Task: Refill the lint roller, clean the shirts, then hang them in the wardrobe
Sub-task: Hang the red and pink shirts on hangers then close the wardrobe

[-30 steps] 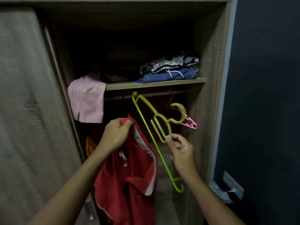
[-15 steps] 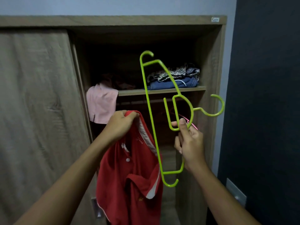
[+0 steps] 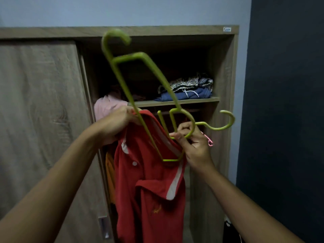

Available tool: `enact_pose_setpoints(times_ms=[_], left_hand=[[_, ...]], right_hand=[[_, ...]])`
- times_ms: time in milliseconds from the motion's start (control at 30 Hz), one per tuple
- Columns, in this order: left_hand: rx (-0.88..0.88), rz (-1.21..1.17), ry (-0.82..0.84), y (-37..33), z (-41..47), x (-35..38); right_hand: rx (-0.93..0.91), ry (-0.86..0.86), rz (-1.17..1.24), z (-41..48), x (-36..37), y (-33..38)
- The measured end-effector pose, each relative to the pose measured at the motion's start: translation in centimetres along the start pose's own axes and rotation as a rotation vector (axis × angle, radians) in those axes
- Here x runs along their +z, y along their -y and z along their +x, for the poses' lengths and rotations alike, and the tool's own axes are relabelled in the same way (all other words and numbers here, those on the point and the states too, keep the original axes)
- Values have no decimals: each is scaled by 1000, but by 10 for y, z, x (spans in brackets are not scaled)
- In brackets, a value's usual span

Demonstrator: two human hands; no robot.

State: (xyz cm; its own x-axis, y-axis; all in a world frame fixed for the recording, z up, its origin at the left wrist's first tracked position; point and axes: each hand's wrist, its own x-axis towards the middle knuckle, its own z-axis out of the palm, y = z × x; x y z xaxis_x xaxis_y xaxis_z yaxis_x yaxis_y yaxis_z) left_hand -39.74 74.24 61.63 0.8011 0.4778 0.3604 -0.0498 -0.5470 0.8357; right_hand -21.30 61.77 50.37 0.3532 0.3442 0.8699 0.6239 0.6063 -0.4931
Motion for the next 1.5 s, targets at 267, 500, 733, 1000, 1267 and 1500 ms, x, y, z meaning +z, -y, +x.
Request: enact_pose_setpoints(times_ms=[267, 500, 733, 1000, 1267, 1500], left_hand=[[-92, 1074, 99, 27, -10, -88], [-58, 1137, 12, 26, -8, -90], [-134, 1077, -63, 26, -15, -103], [-200, 983, -31, 15, -18, -111], [-111, 397, -36, 6, -31, -55], [-19, 289, -198, 2, -36, -30]], right_hand=[[12, 509, -538, 11, -65, -19], [174, 784, -785, 51, -69, -4], [163, 783, -682, 66, -68, 11], [181, 779, -745, 76, -64, 16], [210, 690, -478, 77, -35, 40], [287, 486, -187, 89, -18, 59]])
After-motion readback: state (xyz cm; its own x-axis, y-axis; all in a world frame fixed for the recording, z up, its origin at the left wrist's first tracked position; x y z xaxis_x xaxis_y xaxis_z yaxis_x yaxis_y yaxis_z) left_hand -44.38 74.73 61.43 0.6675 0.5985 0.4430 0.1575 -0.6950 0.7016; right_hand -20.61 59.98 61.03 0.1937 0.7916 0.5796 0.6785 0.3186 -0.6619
